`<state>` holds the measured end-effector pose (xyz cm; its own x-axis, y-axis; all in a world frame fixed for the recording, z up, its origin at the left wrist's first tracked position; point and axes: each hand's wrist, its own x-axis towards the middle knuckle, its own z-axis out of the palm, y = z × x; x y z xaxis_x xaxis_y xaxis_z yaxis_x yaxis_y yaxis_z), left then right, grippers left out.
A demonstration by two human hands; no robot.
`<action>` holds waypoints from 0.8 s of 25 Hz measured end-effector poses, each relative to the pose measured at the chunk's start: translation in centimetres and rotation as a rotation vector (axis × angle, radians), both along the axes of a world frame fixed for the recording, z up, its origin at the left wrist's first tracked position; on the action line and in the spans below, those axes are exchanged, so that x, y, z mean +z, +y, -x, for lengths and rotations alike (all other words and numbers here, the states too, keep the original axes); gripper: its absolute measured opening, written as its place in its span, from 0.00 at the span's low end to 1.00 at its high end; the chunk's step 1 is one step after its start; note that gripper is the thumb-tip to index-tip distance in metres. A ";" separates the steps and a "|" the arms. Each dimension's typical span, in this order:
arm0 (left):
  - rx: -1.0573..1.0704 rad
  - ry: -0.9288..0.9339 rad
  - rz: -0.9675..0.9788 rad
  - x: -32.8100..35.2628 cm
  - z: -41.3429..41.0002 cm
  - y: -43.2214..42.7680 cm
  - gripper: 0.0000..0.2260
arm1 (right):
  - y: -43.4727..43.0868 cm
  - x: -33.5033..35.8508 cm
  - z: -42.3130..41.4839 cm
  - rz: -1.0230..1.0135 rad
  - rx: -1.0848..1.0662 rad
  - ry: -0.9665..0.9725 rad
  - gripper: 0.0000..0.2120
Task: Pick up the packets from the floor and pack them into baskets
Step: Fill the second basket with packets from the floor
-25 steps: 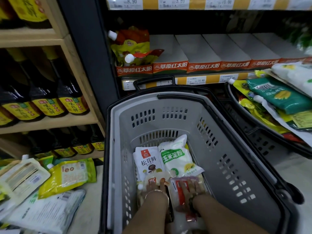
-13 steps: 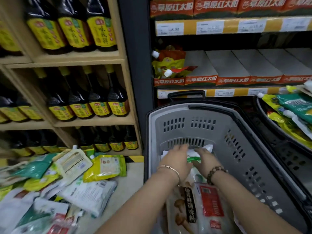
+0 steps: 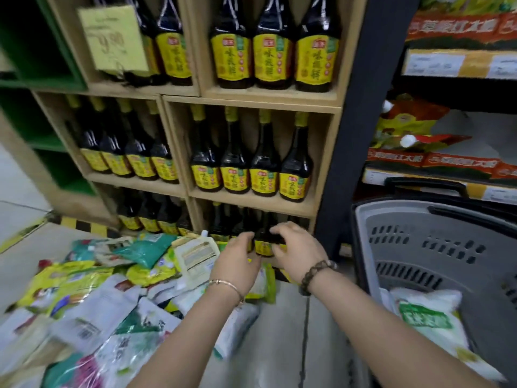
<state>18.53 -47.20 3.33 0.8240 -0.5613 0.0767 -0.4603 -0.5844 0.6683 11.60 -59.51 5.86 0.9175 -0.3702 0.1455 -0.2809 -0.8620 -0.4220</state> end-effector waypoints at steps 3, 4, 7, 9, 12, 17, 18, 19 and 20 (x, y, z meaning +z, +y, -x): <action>0.121 0.151 -0.019 -4.4 -3.3 3.1 0.21 | 1.7 -3.4 -4.2 0.020 -0.001 0.111 0.17; 0.136 0.179 -0.039 -6.0 -4.4 4.0 0.21 | 2.0 -4.9 -5.7 0.035 0.000 0.168 0.17; 0.185 0.209 -0.081 -10.5 -7.0 5.4 0.21 | 2.8 -9.1 -9.0 0.024 -0.014 0.304 0.17; 0.211 0.260 -0.064 -13.0 -8.6 5.6 0.21 | 3.6 -12.1 -10.6 0.019 -0.034 0.382 0.18; 0.240 0.337 -0.031 -16.0 -10.4 5.6 0.21 | 4.8 -16.1 -12.0 0.009 -0.025 0.518 0.19; 0.375 0.423 0.067 -19.8 -14.5 5.1 0.18 | 4.0 -22.5 -16.5 -0.117 -0.105 0.569 0.21; 0.385 0.417 0.073 -20.1 -15.3 5.2 0.18 | 3.9 -23.5 -17.7 -0.191 -0.152 0.530 0.22; 0.390 0.398 0.077 -20.3 -16.2 5.3 0.18 | 4.0 -24.3 -18.9 -0.276 -0.200 0.473 0.24; 0.388 0.369 0.075 -20.5 -17.0 5.6 0.18 | 4.2 -25.1 -20.0 -0.358 -0.239 0.411 0.26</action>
<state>35.53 -41.62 -17.19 0.9494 -0.2149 -0.2292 0.0532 -0.6089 0.7914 31.64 -55.27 -19.20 0.7573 -0.5340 -0.3759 -0.6515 -0.5785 -0.4908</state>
